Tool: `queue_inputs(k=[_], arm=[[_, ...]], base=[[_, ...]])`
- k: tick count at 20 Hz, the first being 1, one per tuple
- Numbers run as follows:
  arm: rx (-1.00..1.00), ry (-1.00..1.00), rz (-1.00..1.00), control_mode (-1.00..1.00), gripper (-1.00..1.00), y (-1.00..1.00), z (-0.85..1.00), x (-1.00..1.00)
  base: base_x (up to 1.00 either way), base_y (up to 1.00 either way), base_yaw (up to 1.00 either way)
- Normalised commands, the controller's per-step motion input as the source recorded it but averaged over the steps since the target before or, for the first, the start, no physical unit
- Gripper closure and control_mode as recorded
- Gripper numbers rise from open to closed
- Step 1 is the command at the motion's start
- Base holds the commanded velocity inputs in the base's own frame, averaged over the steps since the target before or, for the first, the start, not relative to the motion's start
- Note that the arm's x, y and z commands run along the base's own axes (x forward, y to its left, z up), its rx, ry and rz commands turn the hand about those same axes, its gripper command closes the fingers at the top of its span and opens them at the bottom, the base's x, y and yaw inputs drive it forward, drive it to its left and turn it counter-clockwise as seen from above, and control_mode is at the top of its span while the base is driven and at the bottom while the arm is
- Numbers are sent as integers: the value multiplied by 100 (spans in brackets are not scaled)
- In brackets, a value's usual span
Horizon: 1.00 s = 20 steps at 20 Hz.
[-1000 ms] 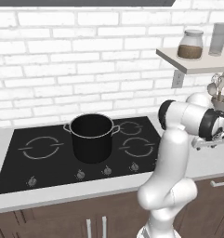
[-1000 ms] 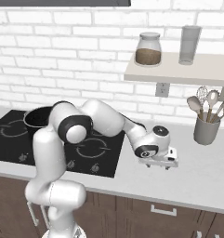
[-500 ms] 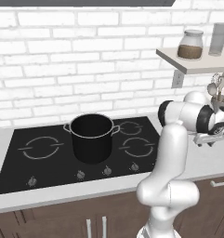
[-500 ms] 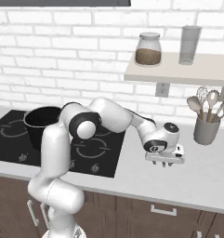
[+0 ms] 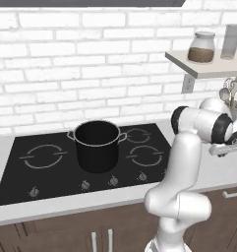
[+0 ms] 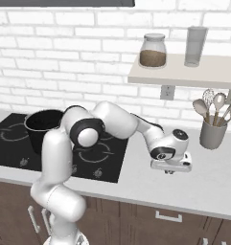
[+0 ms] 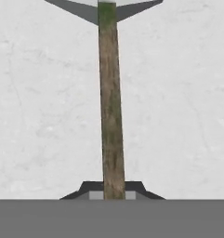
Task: Put the carrot and squash in the pot. Retrieve the spatula and lightly stir the vegetables in the pot.
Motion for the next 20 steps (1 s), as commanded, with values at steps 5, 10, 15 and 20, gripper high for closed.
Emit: queue_inputs(k=[5, 10, 15, 20], arm=[[-14, -20, 19, -100, 100, 14, 38, -59], [-23, -21, 39, -100, 100, 17, 78, -43], [-41, -12, 51, -100, 100, 80, 97, -89], [-56, 0, 46, -100, 100, 100, 100, -51]], base=[[0, 0, 0], [0, 0, 0], [0, 0, 0], [0, 0, 0]])
